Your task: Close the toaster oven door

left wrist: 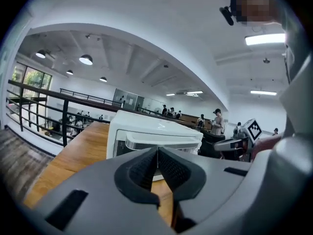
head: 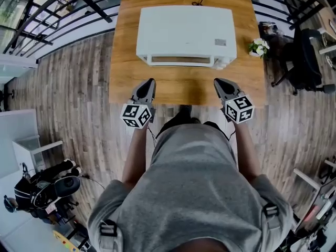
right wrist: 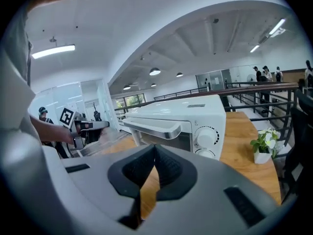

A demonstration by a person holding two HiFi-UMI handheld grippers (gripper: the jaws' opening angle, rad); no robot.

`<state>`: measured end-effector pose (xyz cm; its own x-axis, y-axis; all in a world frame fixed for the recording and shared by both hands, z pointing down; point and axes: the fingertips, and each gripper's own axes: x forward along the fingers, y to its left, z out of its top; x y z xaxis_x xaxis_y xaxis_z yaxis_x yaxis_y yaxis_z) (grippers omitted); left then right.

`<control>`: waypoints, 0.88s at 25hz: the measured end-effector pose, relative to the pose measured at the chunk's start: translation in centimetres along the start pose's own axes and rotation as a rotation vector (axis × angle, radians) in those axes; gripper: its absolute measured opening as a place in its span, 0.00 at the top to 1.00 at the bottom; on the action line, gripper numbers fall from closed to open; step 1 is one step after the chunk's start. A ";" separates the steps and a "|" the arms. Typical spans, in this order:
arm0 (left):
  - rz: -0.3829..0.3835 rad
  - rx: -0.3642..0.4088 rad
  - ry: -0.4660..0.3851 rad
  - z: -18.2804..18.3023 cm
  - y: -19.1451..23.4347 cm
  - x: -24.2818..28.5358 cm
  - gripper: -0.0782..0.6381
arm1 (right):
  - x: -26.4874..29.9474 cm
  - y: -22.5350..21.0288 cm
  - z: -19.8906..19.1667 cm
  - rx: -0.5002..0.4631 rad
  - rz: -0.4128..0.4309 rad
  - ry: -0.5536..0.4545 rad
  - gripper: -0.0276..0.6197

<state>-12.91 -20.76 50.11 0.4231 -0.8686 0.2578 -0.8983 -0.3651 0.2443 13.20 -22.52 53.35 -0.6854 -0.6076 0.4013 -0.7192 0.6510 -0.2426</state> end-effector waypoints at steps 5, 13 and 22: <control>-0.011 0.084 0.039 -1.0 -2.4 -1.5 0.86 | -1.1 1.5 -0.9 -0.066 0.044 0.023 0.95; -0.027 0.121 0.058 -2.2 -5.7 -3.6 0.86 | -3.6 3.0 -3.1 -0.078 0.066 0.030 0.95; -0.023 0.121 0.047 -3.5 -8.4 -5.8 0.86 | -5.9 4.2 -5.8 -0.088 0.069 0.042 0.95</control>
<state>-7.40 -11.51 49.84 0.4459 -0.8442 0.2977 -0.8950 -0.4245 0.1369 14.85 -13.56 55.05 -0.7265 -0.5416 0.4229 -0.6562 0.7293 -0.1934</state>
